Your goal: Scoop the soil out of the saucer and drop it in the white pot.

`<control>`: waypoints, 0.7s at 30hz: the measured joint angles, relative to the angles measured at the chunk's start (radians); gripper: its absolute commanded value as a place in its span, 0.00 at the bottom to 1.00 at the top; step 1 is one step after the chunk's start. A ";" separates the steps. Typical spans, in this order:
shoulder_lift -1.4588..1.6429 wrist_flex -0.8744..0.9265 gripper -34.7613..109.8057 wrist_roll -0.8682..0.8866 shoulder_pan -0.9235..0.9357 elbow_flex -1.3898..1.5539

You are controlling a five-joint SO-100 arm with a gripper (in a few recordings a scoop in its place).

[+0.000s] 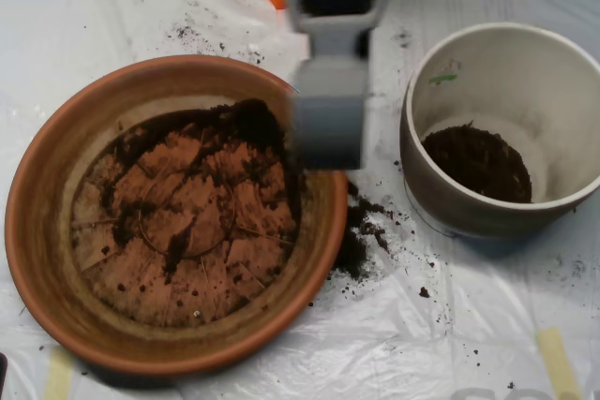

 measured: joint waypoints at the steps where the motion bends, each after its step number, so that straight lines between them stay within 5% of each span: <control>1: 0.006 -0.026 0.41 -0.003 0.066 0.058; 10: 0.155 -0.419 0.46 -0.078 0.479 0.693; 21: 0.449 -0.799 0.45 -0.146 0.699 1.315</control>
